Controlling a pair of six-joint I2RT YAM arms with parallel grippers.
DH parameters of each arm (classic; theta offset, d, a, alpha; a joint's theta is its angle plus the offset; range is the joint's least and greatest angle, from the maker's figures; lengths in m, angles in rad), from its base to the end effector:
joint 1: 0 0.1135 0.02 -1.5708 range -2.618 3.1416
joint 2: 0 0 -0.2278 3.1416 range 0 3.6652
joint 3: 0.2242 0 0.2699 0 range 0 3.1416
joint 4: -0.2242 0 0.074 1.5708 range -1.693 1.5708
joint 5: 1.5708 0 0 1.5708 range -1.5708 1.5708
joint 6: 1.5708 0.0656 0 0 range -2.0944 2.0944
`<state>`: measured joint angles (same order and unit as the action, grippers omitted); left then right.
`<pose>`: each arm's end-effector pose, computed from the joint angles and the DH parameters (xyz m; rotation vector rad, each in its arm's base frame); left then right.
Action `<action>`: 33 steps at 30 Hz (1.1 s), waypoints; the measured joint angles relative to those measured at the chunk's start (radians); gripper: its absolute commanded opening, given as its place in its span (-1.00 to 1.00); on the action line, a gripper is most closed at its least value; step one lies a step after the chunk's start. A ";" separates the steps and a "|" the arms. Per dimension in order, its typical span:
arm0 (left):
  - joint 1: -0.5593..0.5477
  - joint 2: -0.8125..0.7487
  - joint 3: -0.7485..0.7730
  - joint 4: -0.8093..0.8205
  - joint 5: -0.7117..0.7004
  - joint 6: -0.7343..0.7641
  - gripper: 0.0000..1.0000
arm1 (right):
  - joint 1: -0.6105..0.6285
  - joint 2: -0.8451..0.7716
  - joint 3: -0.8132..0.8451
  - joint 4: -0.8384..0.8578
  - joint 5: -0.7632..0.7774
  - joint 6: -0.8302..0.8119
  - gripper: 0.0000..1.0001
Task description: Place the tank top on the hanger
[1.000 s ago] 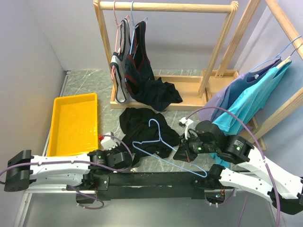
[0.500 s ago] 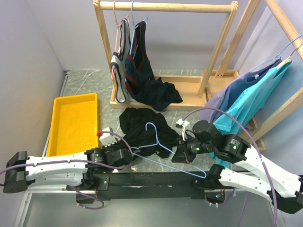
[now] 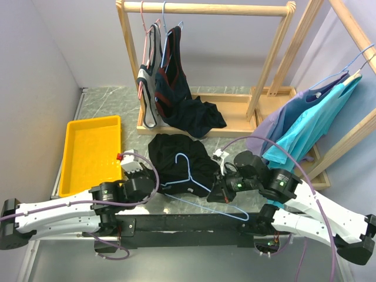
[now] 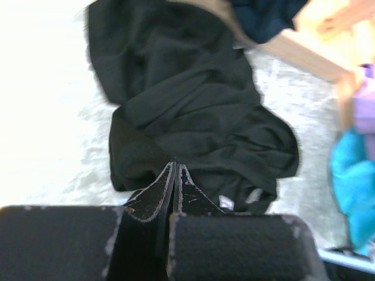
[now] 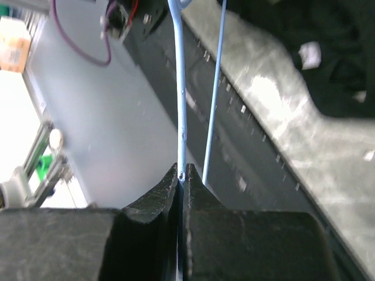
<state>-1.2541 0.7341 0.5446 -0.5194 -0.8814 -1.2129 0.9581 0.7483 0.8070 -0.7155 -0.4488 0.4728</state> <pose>0.1130 -0.1823 0.2001 -0.3915 2.0039 -0.5543 0.1019 0.1944 0.2626 -0.8569 2.3158 1.2142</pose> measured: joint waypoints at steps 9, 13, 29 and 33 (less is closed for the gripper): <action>0.009 -0.031 -0.001 0.152 0.076 0.209 -0.94 | 0.000 0.027 -0.153 0.280 0.064 0.040 -1.00; 0.010 -0.038 -0.014 0.209 0.105 0.261 -0.78 | 0.000 0.034 -0.225 0.402 0.095 0.051 -1.00; 0.055 0.008 -0.034 0.305 0.201 0.335 -0.27 | 0.026 0.130 -0.420 0.814 0.186 0.050 -1.00; 0.055 0.008 -0.034 0.307 0.231 0.352 0.03 | 0.032 0.170 -0.421 0.857 0.203 0.042 -1.00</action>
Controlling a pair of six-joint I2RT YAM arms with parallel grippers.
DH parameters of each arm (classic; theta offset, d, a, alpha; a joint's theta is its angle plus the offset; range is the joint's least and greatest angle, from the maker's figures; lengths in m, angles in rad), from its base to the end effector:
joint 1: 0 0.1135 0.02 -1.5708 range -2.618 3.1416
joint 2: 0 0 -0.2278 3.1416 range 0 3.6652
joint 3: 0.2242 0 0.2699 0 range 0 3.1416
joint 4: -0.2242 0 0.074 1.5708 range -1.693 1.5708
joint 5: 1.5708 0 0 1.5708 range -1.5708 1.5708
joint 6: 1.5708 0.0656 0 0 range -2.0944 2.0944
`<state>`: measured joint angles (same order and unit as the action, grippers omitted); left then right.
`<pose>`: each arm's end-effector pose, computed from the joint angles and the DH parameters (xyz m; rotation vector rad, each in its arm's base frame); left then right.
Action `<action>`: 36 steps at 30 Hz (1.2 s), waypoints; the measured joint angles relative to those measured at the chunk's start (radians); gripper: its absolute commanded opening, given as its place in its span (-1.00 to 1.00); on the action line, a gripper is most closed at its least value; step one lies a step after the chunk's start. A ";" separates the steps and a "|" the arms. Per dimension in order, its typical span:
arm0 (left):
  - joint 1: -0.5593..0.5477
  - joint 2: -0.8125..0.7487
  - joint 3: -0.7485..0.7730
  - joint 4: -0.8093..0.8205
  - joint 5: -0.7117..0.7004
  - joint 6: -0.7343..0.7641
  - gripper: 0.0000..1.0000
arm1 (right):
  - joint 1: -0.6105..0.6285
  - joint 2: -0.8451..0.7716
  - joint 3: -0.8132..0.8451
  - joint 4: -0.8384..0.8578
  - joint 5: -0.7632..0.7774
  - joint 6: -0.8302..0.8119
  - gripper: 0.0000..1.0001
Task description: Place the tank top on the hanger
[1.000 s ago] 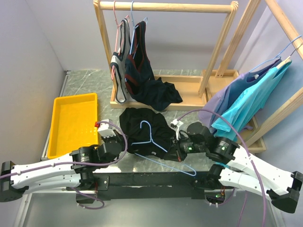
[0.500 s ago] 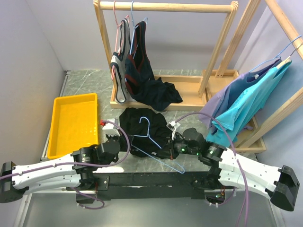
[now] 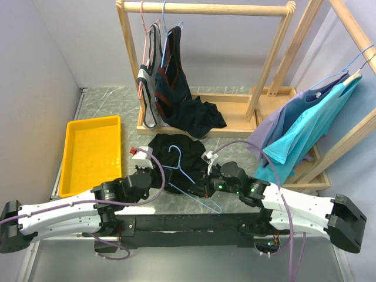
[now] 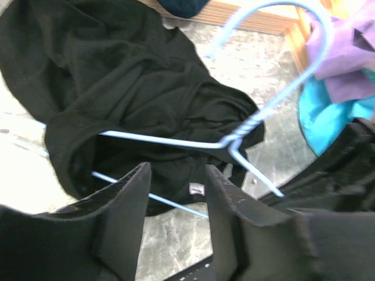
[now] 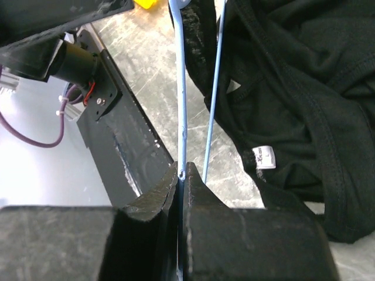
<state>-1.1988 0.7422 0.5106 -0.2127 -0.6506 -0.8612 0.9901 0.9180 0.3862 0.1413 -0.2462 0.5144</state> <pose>0.1228 -0.2054 0.2112 -0.0816 1.9862 -0.7150 0.1326 0.2313 0.1604 -0.6806 2.0503 1.1798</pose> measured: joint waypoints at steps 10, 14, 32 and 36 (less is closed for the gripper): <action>0.001 0.009 0.000 0.169 0.115 0.123 0.21 | 0.020 0.106 0.000 0.083 0.004 -0.015 -1.00; 0.002 0.104 0.024 0.202 0.112 0.179 0.20 | 0.023 0.118 0.000 0.093 0.005 -0.015 -1.00; 0.021 0.317 0.040 0.354 0.034 0.309 -0.53 | 0.043 0.131 0.005 0.096 0.036 -0.029 -1.00; 0.028 0.325 0.038 0.363 0.019 0.340 -0.98 | 0.046 0.132 0.009 0.091 0.055 -0.032 -1.00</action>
<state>-1.1709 1.0668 0.5484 0.1505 -0.6312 -0.5209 1.0363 1.0504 0.3954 0.2321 -0.1917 0.4820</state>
